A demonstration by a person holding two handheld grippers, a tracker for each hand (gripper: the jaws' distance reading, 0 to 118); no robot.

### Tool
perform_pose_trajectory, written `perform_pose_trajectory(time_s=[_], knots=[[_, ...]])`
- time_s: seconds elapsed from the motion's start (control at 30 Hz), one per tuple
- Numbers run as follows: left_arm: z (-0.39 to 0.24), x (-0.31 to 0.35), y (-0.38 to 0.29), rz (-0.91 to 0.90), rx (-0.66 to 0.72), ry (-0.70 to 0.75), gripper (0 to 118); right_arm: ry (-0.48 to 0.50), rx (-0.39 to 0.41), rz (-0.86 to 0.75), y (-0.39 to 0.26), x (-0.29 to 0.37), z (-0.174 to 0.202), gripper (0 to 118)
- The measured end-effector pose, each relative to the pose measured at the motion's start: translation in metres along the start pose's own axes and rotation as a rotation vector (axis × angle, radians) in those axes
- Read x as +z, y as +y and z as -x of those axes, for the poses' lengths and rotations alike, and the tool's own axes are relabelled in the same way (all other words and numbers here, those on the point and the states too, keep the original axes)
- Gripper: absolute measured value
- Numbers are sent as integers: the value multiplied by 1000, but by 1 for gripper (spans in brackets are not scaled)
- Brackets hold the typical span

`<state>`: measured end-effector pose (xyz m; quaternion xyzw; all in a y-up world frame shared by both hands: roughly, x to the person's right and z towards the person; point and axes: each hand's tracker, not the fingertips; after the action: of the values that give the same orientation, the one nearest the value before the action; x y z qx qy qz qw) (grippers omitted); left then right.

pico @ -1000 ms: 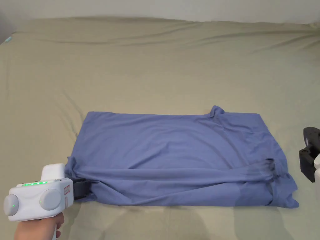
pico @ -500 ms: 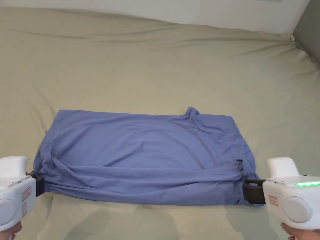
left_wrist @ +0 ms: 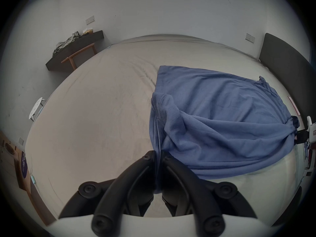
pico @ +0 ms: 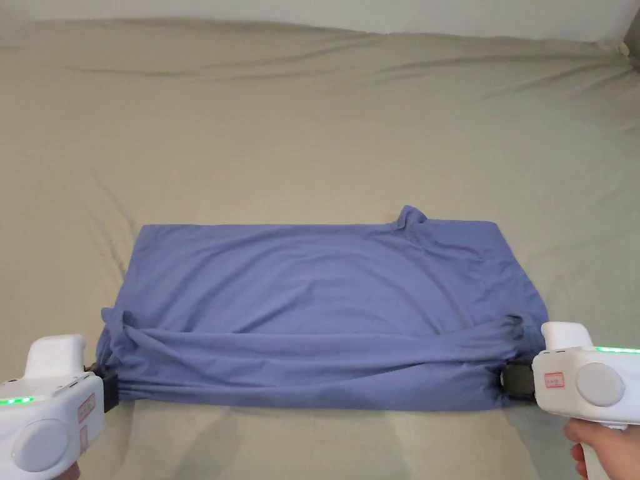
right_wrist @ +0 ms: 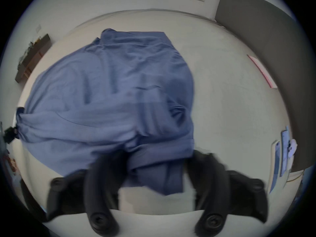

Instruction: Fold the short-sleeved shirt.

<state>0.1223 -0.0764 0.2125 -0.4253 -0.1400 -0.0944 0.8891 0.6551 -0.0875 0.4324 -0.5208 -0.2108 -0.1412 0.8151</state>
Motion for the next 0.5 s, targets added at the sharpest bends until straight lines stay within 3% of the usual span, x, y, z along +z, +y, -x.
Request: perform_pose_trajectory(time_s=[0.03,0.17,0.33,0.43,0.5], knots=[[0,0,1,-1,1,0,4,30,-16,-12,1,3,1,11],[6,6,7,-11,6,-11,4,-25,59,-14,0,10,5,11],[5,45,16,-74,-12,-33,4,-13,11,-65,-8,57,0,11],[7,69,17,-103,-25,-34,4,64,-24,-65,-16,91,-6,11],[13,80,11,-120,-50,-19,4,60,-29,-52,-25,110,-7,11]])
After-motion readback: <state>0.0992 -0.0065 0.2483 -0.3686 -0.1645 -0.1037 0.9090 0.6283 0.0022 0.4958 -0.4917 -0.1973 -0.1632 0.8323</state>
